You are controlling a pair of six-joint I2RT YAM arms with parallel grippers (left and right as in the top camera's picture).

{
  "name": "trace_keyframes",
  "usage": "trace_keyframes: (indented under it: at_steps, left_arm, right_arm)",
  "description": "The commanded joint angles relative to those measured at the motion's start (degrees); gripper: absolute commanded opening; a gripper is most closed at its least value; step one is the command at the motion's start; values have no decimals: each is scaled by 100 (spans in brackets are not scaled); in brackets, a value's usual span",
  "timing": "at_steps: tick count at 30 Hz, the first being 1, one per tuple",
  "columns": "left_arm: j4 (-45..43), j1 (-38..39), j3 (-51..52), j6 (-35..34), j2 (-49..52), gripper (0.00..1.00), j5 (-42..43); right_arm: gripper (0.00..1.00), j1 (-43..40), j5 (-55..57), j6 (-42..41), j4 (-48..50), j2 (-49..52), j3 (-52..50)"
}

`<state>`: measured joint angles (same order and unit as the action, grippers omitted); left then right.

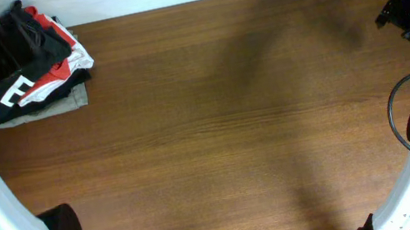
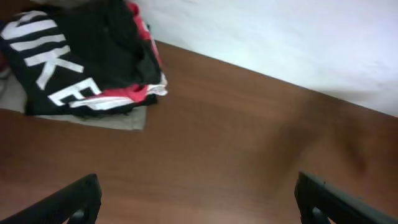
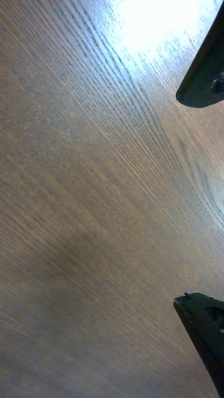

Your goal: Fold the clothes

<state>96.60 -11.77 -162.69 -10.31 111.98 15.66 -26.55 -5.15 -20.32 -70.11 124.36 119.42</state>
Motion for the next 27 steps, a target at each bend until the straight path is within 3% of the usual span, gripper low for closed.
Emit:
trace_keyframes:
  at_steps: [1, 8, 12, 14, 15, 17, 23, 27]
  left_arm:
    - [9, 4, 59, 11, -245, 99, 302]
    - [9, 0, 59, 11, -273, 99, 240]
    - [9, 201, 160, 17, -352, 99, 835]
    - [9, 476, 599, 560, -688, 99, 765]
    - [-2, 621, 1010, 778, -946, 99, 577]
    - [-535, 881, 2837, 852, -1947, 99, -26]
    - [-2826, 874, 6975, 868, -4433, 99, -48]
    - [-4509, 874, 9715, 861, -6714, 99, -26]
  right_arm:
    - [99, -11, 72, 55, 4, -109, 70]
    - [99, -11, 72, 55, 4, -109, 70]
    - [99, -11, 72, 55, 4, -109, 70]
    - [99, -11, 72, 55, 4, -109, 70]
    - [99, -11, 72, 55, 4, -109, 70]
    - [99, -11, 72, 55, 4, -109, 70]
    - [99, -11, 72, 55, 4, -109, 70]
    - [99, -11, 72, 55, 4, -109, 70]
